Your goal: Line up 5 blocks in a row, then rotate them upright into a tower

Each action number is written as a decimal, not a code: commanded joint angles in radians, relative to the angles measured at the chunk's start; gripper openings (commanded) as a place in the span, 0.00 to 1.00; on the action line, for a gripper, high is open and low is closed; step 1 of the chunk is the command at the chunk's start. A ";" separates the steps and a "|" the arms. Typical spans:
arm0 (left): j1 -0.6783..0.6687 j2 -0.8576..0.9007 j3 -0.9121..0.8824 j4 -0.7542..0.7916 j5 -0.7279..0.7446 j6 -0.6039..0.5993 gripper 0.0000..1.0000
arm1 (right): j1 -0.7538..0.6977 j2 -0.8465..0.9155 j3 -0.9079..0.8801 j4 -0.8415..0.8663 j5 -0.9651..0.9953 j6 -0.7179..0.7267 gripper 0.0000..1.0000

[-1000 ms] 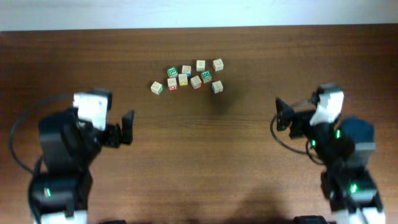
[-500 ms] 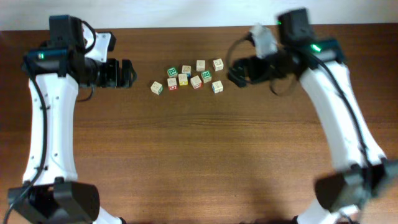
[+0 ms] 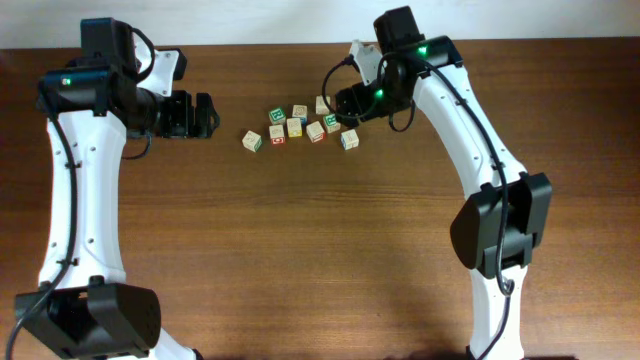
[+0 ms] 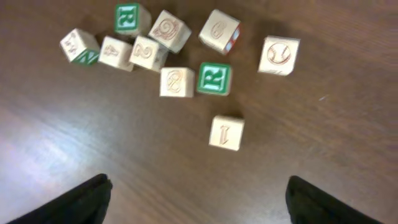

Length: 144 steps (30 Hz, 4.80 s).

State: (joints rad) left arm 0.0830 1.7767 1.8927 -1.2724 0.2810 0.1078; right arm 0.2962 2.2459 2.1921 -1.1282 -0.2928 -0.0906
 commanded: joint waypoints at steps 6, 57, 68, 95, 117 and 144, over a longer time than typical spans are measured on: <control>0.005 0.008 0.021 -0.009 0.003 -0.004 0.99 | 0.067 0.126 0.023 0.045 0.224 0.180 0.72; 0.005 0.008 0.020 -0.023 0.000 -0.013 0.99 | 0.102 0.255 0.045 -0.428 0.285 0.400 0.39; 0.005 0.008 0.020 -0.024 0.000 -0.013 0.99 | 0.095 0.255 0.041 -0.456 0.285 0.399 0.39; 0.005 0.008 0.020 -0.039 -0.019 -0.013 0.99 | 0.095 0.255 0.041 -0.530 0.271 0.016 0.40; 0.005 0.008 0.020 -0.050 -0.019 -0.013 0.99 | 0.096 -0.222 -0.558 0.034 0.304 -0.060 0.49; 0.005 0.008 0.020 -0.050 -0.019 -0.013 0.99 | 0.095 -0.191 -0.730 0.193 0.294 0.023 0.45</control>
State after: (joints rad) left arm 0.0830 1.7771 1.8946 -1.3212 0.2615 0.1074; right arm 0.3935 2.0422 1.4712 -0.9379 -0.0154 -0.0322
